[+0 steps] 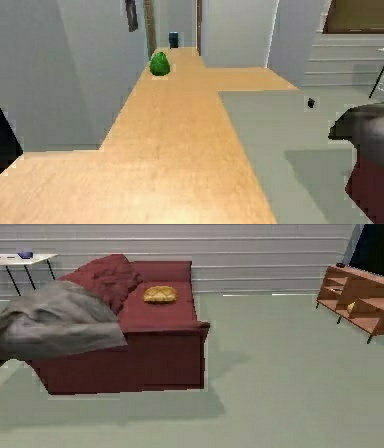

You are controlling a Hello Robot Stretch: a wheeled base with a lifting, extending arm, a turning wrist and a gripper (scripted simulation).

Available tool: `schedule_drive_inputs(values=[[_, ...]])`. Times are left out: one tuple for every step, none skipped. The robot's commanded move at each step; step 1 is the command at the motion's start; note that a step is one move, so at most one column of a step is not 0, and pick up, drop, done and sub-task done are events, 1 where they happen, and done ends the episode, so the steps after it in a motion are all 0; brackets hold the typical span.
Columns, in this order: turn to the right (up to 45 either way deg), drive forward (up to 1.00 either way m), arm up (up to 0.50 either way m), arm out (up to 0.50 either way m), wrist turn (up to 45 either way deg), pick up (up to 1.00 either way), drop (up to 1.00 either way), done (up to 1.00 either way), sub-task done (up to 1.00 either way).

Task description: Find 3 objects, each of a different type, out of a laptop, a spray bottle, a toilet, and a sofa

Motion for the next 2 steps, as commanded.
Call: schedule_drive_inputs(values=[[0.0,1.0,0.0,0.0,0.0,0.0,0.0,0.0,0.0],[0.0,1.0,0.0,0.0,0.0,0.0,0.0,0.0,0.0]])
